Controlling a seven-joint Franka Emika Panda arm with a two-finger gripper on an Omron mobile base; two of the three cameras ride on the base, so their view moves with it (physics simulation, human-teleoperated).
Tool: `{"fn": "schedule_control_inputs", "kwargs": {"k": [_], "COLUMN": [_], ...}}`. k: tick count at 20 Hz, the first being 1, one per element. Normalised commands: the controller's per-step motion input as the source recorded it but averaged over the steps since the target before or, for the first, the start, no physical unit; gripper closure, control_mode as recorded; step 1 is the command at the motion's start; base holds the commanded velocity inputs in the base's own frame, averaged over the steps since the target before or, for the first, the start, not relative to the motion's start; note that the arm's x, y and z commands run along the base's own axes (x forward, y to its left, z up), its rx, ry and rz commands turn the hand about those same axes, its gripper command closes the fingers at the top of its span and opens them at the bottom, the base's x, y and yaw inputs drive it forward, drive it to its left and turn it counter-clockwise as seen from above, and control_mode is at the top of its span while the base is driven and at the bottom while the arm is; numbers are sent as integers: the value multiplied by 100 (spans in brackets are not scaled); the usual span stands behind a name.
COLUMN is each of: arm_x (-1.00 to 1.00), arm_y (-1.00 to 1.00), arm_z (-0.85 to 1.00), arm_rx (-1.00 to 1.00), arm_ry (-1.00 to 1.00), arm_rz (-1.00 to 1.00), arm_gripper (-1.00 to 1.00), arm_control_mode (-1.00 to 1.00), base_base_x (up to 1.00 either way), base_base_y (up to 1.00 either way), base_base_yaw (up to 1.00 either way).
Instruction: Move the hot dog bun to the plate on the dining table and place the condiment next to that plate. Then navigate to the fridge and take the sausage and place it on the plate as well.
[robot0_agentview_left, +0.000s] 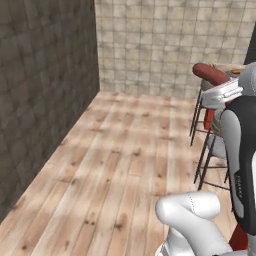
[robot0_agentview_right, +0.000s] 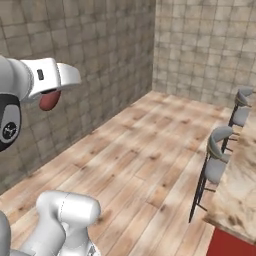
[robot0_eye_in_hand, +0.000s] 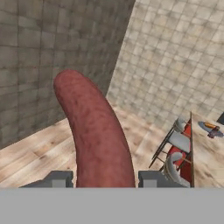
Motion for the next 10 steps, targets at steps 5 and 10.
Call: {"fn": "schedule_control_inputs", "kwargs": {"k": [5, 10], "arm_x": [0, 0], "arm_y": [0, 0], "arm_z": [0, 0], "arm_rx": [0, 0], "arm_ry": [0, 0], "arm_rz": [0, 0], "arm_gripper": [100, 100], "arm_control_mode": [100, 100], "base_base_x": [91, 100], "base_base_y": [1, 22], "base_base_yaw": [-33, -32]}}
